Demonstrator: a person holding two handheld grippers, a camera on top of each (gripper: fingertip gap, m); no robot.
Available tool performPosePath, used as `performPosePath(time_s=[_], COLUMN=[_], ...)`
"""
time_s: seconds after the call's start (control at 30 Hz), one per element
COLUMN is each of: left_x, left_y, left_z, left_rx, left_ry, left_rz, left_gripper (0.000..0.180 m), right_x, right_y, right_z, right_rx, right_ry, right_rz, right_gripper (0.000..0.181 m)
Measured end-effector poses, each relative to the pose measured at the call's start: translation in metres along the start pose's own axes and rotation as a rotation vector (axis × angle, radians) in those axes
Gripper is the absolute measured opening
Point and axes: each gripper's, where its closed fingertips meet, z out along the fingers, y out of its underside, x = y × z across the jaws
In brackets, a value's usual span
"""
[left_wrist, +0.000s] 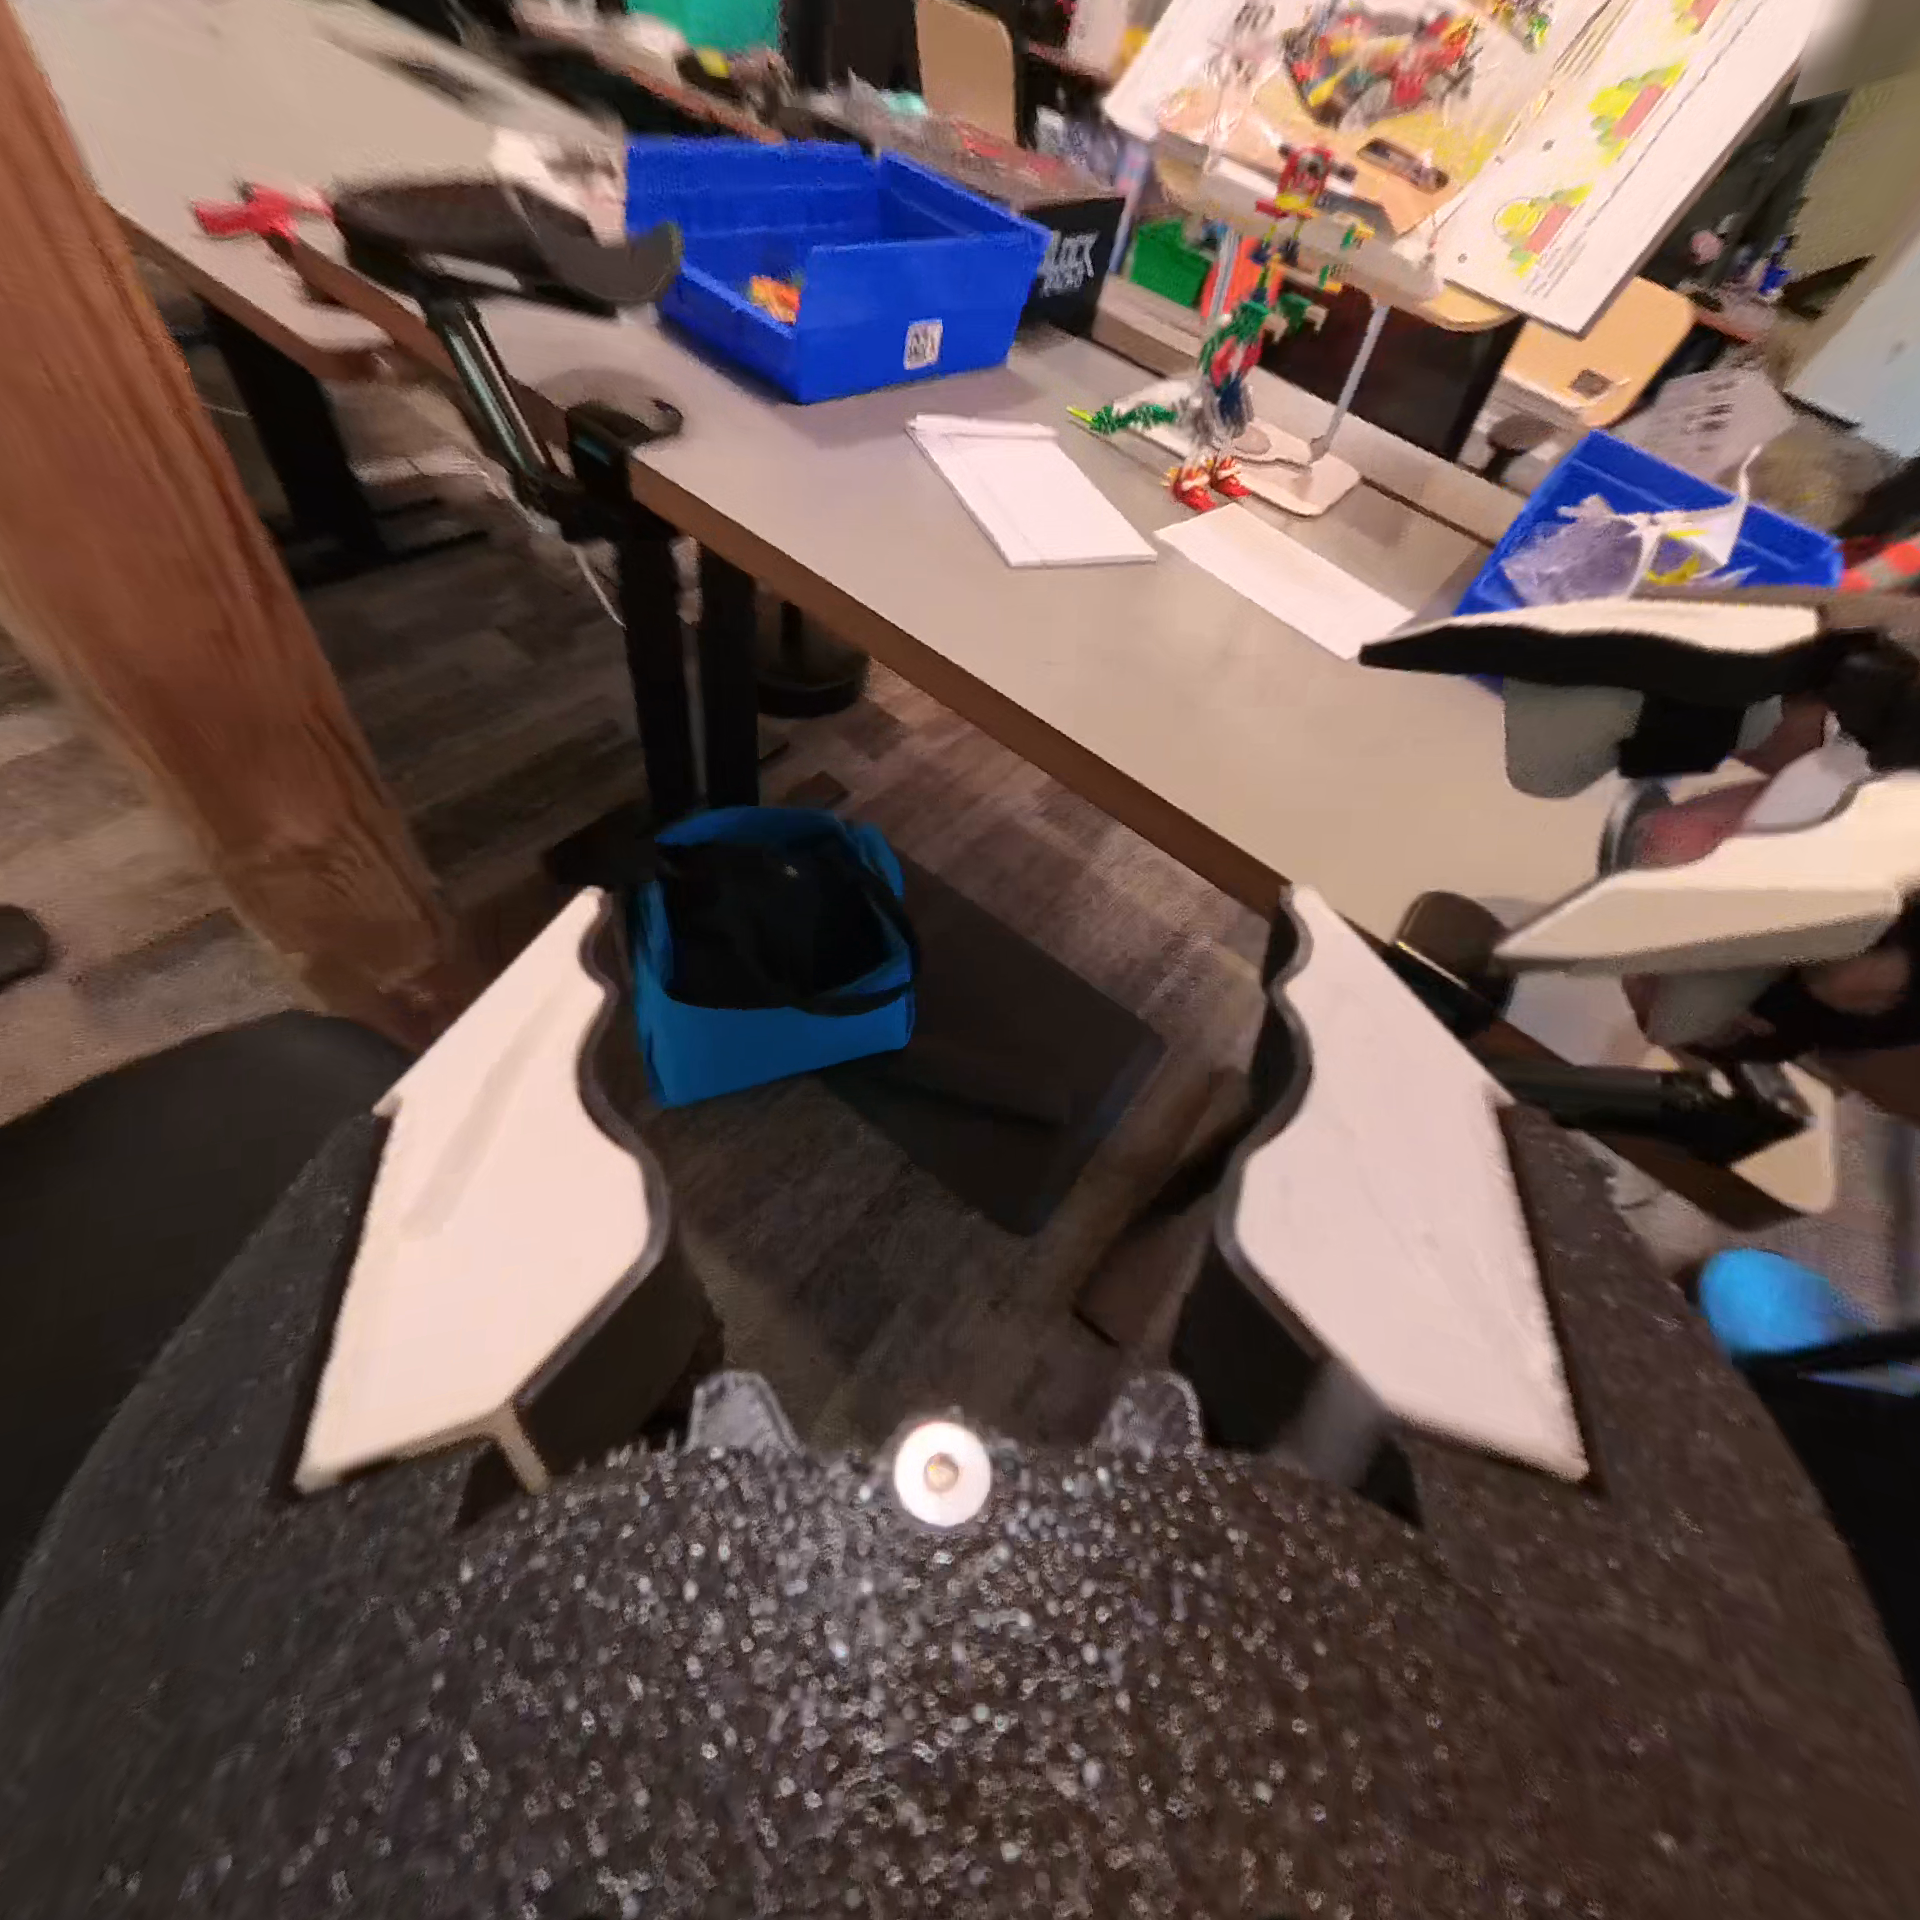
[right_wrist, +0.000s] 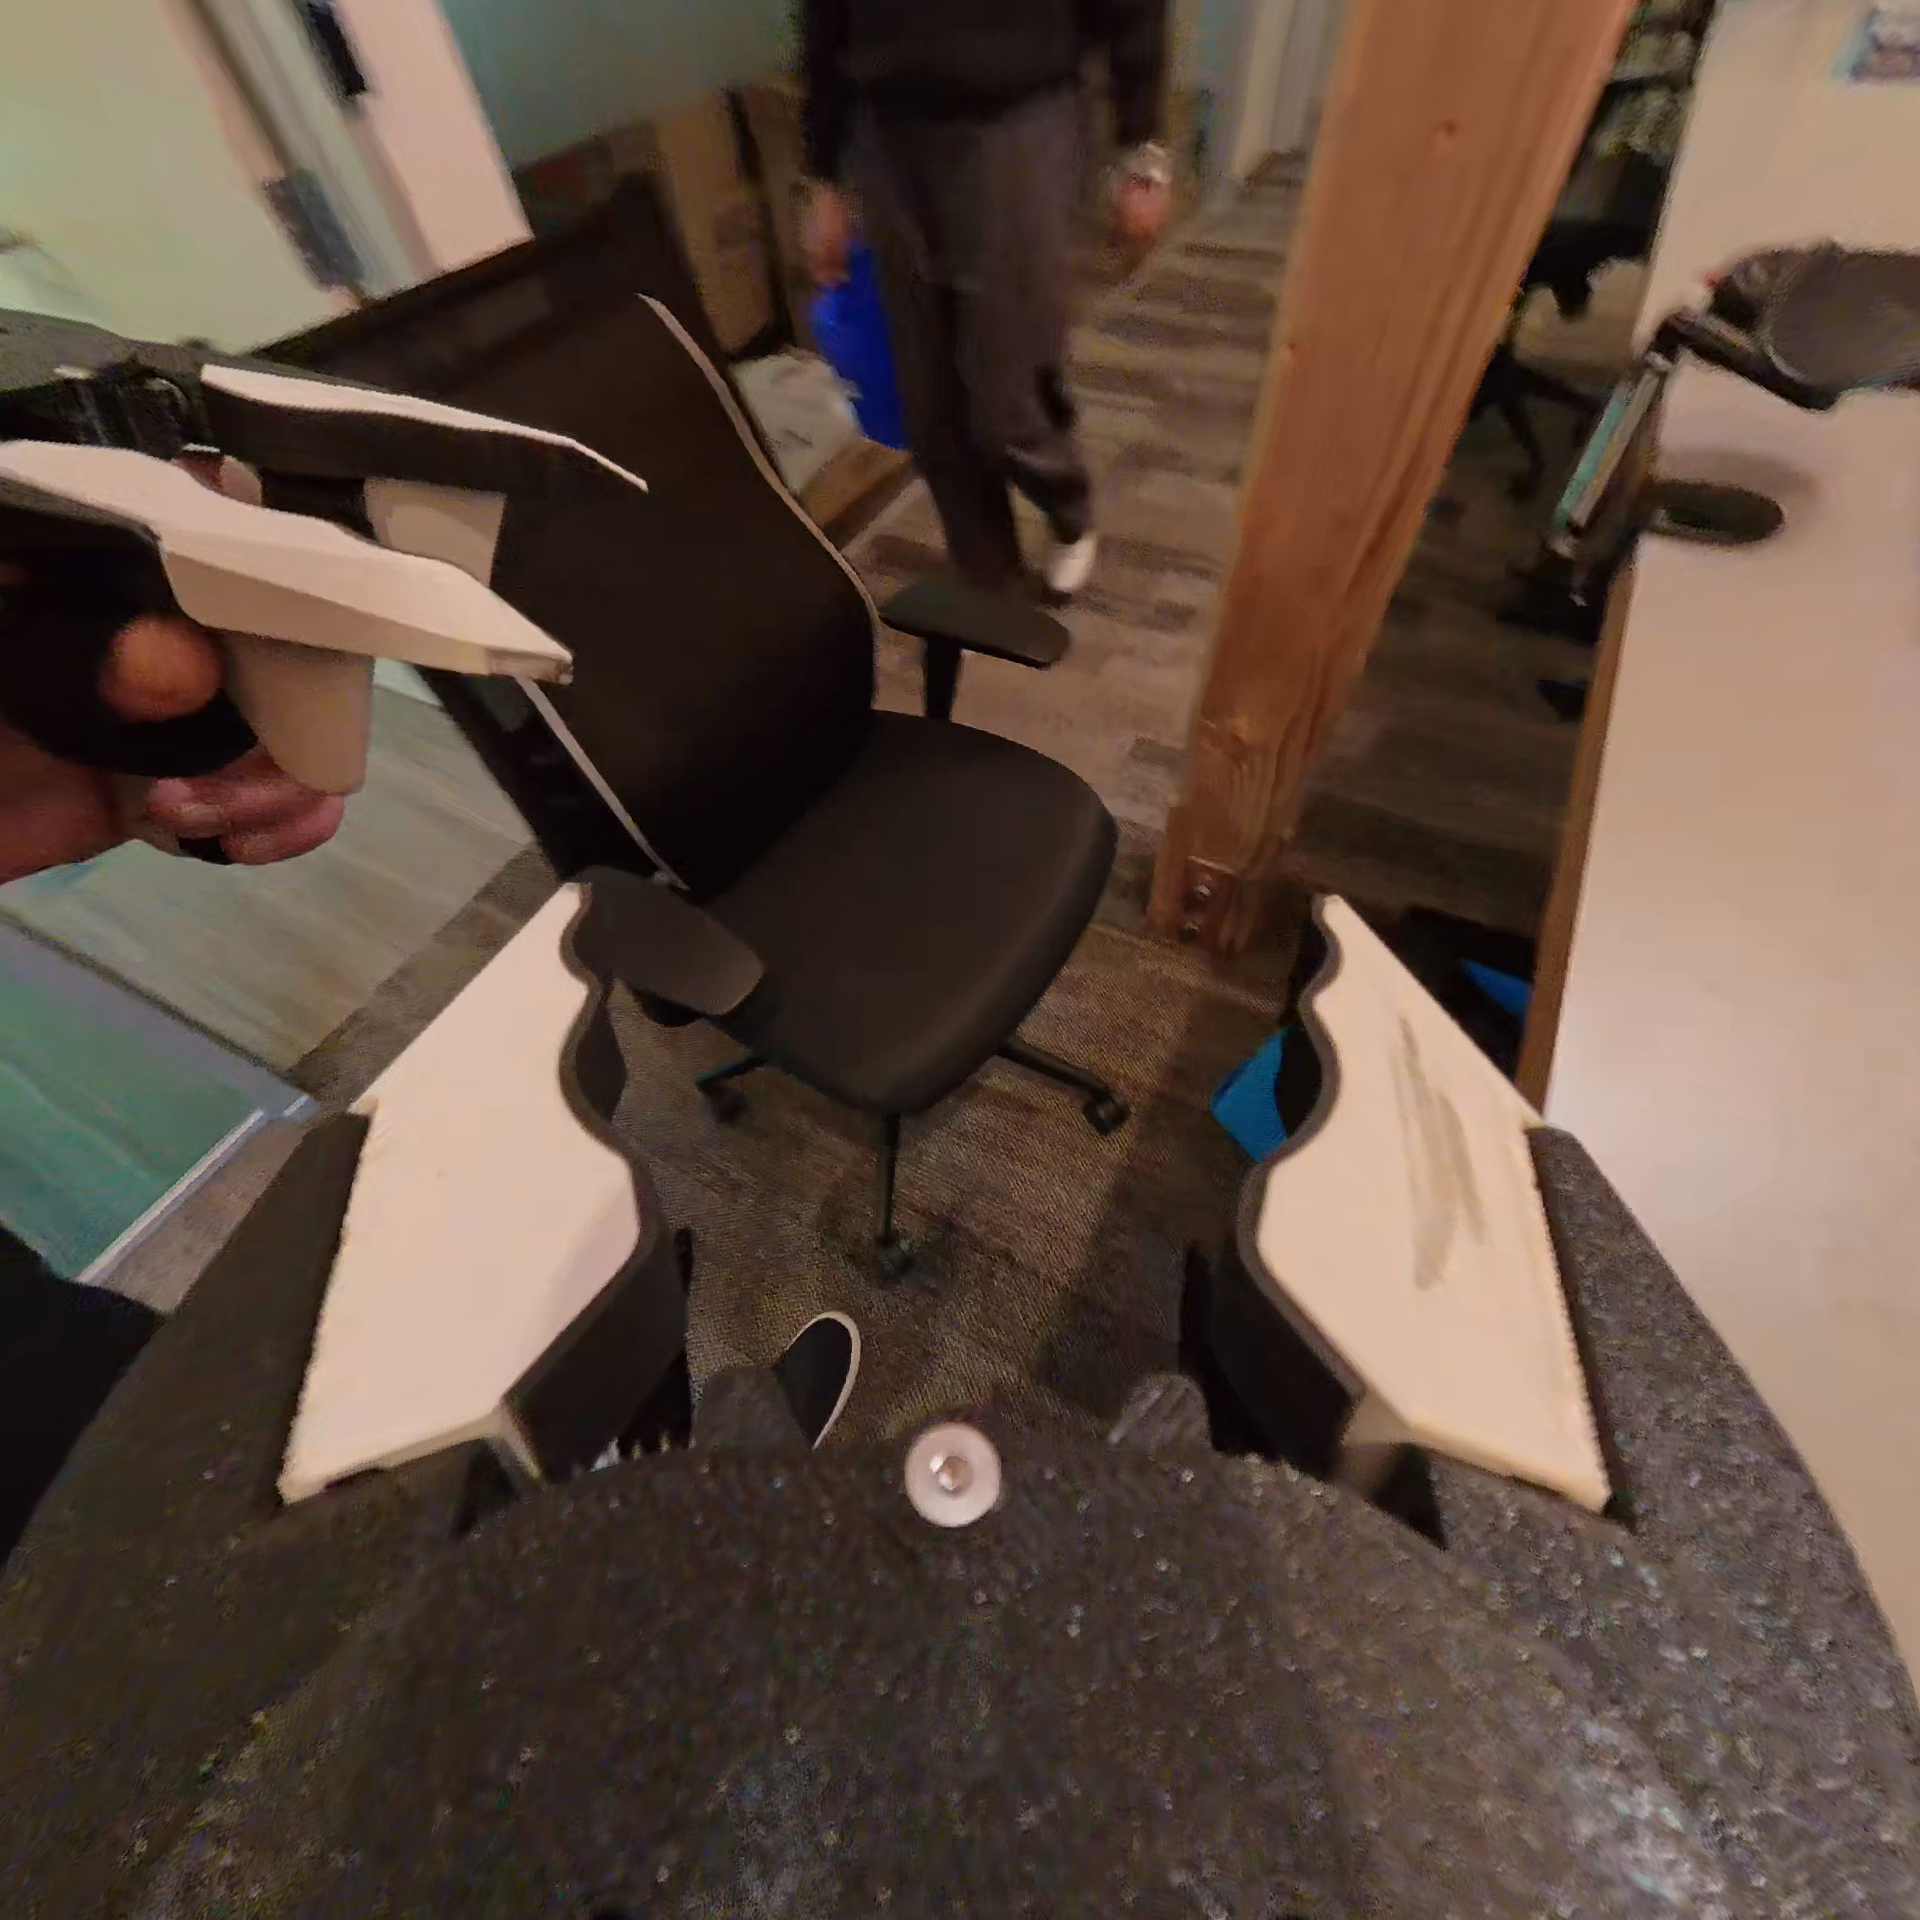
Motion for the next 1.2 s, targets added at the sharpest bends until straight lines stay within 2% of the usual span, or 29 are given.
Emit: performPosePath(time_s=[0.07, 0.2, 0.33, 0.47, 0.53, 0.7, 0.8, 0.87, 0.93, 1.0, 1.1, 1.2], left_x=[-0.012, -0.026, -0.003, 0.028, 0.035, 0.059, 0.074, 0.083, 0.091, 0.101, 0.115, 0.114], left_y=[-0.013, -0.033, -0.054, -0.058, -0.059, -0.069, -0.068, -0.062, -0.051, -0.053, -0.060, -0.044], left_z=[0.035, 0.114, 0.197, 0.284, 0.336, 0.436, 0.485, 0.514, 0.537, 0.558, 0.578, 0.597], left_rx=[-0.045, -0.146, -0.204, -0.267, -0.298, -0.398, -0.436, -0.500, -0.561, -0.545, -0.525, -0.580], left_ry=[0.122, 0.263, 0.462, 0.617, 0.631, 0.700, 0.714, 0.735, 0.757, 0.775, 0.824, 0.850], left_rz=[-0.025, 0.137, 0.197, 0.341, 0.380, 0.400, 0.486, 0.505, 0.568, 0.618, 0.634, 0.680], left_gripper=[0.122, 0.124, 0.127, 0.122, 0.122, 0.123, 0.136, 0.138, 0.148, 0.148, 0.147, 0.134], right_x=[0.027, 0.092, 0.154, 0.219, 0.254, 0.336, 0.380, 0.405, 0.424, 0.433, 0.458, 0.482], right_y=[-0.004, -0.011, 0.001, 0.014, 0.020, 0.049, 0.057, 0.066, 0.084, 0.102, 0.103, 0.114], right_z=[0.018, 0.029, 0.034, 0.031, 0.034, 0.030, 0.012, -0.001, -0.005, -0.001, -0.005, -0.005], right_rx=[-0.048, -0.072, -0.131, -0.157, -0.122, -0.170, -0.181, -0.147, -0.134, -0.187, -0.209, -0.189], right_ry=[0.075, 0.269, 0.401, 0.534, 0.576, 0.652, 0.770, 0.846, 0.894, 0.893, 0.982, 1.044], right_rz=[0.063, 0.134, 0.237, 0.285, 0.342, 0.522, 0.560, 0.626, 0.691, 0.731, 0.631, 0.643], right_gripper=[0.137, 0.139, 0.147, 0.149, 0.152, 0.156, 0.156, 0.156, 0.156, 0.157, 0.157, 0.156])
